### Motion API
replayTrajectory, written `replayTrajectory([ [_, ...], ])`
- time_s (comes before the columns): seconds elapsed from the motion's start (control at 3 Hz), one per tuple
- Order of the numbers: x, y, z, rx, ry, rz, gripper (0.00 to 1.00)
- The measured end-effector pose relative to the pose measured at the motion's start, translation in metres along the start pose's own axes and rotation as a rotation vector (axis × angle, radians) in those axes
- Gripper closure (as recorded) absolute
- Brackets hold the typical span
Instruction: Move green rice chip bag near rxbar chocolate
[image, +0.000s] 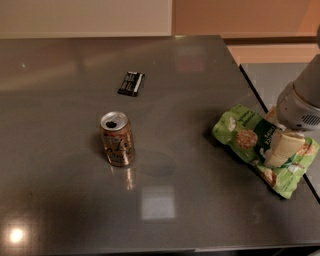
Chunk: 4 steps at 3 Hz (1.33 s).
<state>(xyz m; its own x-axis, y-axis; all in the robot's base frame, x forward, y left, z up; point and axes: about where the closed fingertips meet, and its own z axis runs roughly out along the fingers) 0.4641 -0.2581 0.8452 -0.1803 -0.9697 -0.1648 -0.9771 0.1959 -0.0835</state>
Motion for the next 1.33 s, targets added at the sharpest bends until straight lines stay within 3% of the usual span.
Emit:
replayTrajectory([
  [0.33, -0.045, 0.016, -0.042, -0.001, -0.022, -0.091, 1.00],
  [0.67, -0.109, 0.036, -0.098, 0.006, -0.053, -0.219, 1.00],
  [1.0, -0.148, 0.046, -0.132, 0.037, -0.072, -0.291, 0.84],
  [1.33, -0.164, 0.054, -0.146, 0.055, -0.081, -0.327, 0.60],
])
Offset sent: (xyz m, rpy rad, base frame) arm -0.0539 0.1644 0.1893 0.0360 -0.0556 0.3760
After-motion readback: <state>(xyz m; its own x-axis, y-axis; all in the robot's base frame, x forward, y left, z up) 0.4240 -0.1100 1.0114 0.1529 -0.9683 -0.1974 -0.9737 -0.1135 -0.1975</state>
